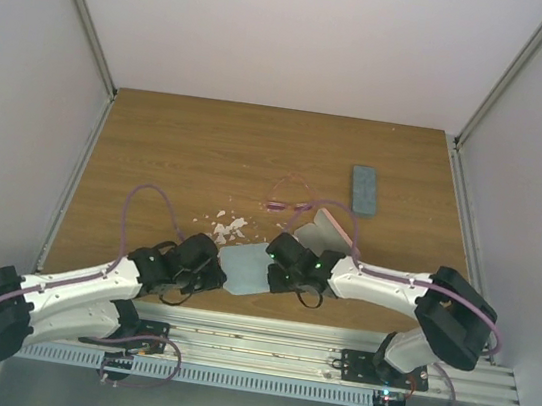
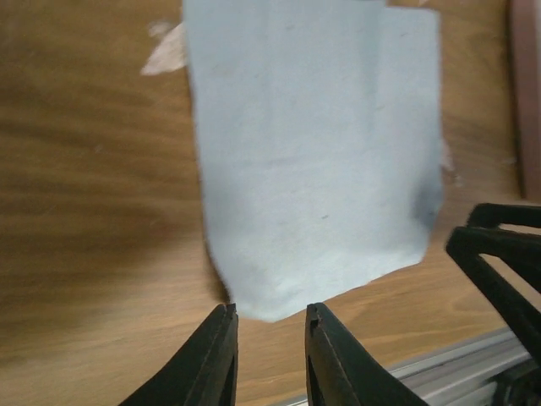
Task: Organize the sunglasses
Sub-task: Adjust the glasses cleaning cloth at the center of the board.
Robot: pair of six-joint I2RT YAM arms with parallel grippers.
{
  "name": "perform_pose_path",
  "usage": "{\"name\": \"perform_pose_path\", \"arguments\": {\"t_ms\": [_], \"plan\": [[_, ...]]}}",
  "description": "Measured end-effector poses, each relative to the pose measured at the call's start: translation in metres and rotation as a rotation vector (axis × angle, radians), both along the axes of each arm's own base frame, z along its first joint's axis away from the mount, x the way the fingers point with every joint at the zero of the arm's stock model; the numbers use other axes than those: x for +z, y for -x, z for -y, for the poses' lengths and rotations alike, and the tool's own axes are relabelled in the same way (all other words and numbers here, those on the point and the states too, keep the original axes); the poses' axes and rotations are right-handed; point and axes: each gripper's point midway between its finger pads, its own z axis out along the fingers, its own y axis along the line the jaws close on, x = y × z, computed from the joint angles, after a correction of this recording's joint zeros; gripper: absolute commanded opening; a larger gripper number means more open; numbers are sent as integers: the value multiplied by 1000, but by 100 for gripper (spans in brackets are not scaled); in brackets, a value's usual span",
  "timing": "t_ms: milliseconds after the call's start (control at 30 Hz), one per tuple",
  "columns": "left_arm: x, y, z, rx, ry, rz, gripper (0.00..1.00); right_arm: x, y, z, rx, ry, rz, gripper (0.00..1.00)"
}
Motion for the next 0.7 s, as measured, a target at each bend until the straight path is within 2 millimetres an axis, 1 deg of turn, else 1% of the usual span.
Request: {"name": "perform_pose_path", "arguments": {"t_ms": [100,167,300,367,400,433,567,700], "plan": [[10,-13,7,-22,18,49,19,7,-13,-6,10,10,49,20],[12,-22,11,-28,22,70,18,10,-24,-15,25,2,81,15],[6,-37,13,-38,15,77,17,10,-50,-33,33,-16,128,10],[2,-42,12,-41,11,73,17,7,-60,-38,33,-16,142,7],[-2,-45,11,-40,7,69,17,0,-69,-41,26,-7,147,7],[-4,-49,10,-37,4,69,17,0,-69,-41,27,-6,147,7],[-7,-57,8,-42,-1,77,17,-16,-76,-35,5,30,136,7],[-7,-61,9,-56,5,89,18,-16,-81,-30,-37,50,157,7]]}}
